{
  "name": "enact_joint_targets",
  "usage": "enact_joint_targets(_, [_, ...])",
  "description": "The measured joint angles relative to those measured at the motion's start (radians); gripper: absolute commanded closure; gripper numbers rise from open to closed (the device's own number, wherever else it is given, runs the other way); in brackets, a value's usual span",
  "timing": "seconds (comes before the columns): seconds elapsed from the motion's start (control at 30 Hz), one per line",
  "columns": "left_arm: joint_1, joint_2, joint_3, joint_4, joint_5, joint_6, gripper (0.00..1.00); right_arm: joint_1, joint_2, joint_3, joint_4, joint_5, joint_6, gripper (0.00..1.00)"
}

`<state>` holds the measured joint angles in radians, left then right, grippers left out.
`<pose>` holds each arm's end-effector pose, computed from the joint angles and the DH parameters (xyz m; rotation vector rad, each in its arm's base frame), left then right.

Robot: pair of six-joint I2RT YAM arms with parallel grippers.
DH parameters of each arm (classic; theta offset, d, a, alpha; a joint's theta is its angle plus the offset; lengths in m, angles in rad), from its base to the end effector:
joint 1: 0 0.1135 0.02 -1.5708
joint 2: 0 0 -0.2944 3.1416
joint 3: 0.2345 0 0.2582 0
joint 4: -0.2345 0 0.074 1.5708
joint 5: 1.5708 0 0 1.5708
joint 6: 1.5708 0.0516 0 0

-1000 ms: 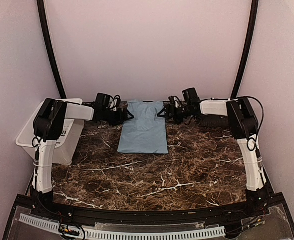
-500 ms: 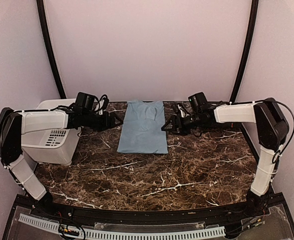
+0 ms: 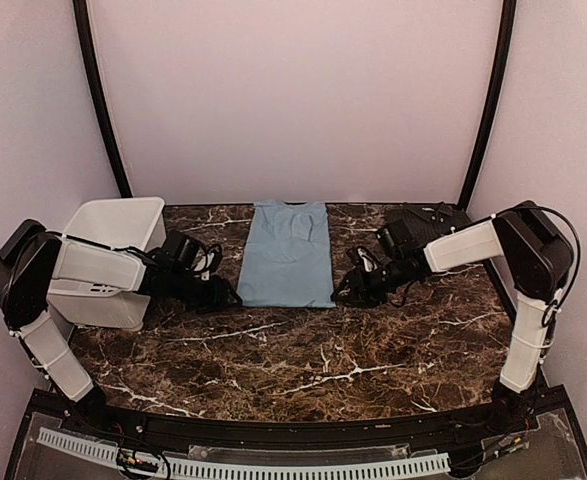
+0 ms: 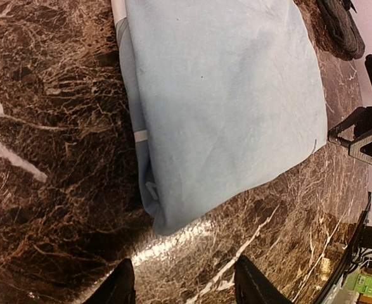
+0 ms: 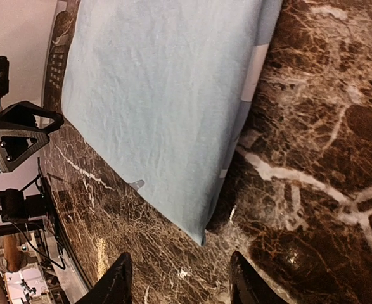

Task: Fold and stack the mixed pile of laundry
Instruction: Pick up the 2/3-rectangle-folded T-shirt from the center of the board.

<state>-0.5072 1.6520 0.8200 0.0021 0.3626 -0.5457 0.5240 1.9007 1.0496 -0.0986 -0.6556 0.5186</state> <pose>0.2882 -0.1811 0.1715 0.1315 2.5343 -0.8952 0.3244 0.2238 0.1493 -0.2983 2.6668 1.2130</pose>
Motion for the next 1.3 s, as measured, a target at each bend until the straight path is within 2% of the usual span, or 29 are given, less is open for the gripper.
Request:
enact_joint_targets(0.2, [0.0, 0.05, 0.0, 0.039, -0.002, -0.008, 0.54, 0.011, 0.066, 0.021, 0.066, -0.019, 0.028, 0.59])
enact_joint_targets(0.47, [0.0, 0.113, 0.036, 0.084, 0.014, -0.006, 0.69, 0.013, 0.111, 0.052, 0.108, -0.039, 0.041, 0.69])
enact_joint_targets(0.6, [0.0, 0.132, 0.041, 0.107, 0.023, -0.008, 0.81, 0.013, 0.114, 0.051, 0.116, -0.038, 0.046, 0.78])
enact_joint_targets(0.67, [0.0, 0.138, 0.042, 0.113, 0.024, -0.011, 0.9, 0.013, 0.115, 0.048, 0.116, -0.035, 0.043, 0.82])
enact_joint_targets(0.73, [0.0, 0.144, 0.042, 0.114, 0.026, -0.01, 0.98, 0.013, 0.115, 0.041, 0.117, -0.031, 0.047, 0.92])
enact_joint_targets(0.77, [0.0, 0.145, 0.042, 0.114, 0.027, -0.015, 0.99, 0.013, 0.115, 0.039, 0.12, -0.032, 0.044, 0.99])
enact_joint_targets(0.8, [0.0, 0.147, 0.041, 0.114, 0.029, -0.015, 1.0, 0.014, 0.115, 0.037, 0.119, -0.03, 0.048, 1.0])
enact_joint_targets(1.07, [-0.002, 0.124, 0.007, 0.122, 0.047, -0.017, 1.0, 0.016, 0.096, 0.006, 0.119, -0.026, 0.059, 1.0])
enact_joint_targets(1.3, [-0.066, -0.021, -0.103, 0.104, 0.064, -0.048, 1.0, 0.06, -0.061, -0.138, 0.121, -0.02, 0.09, 1.0])
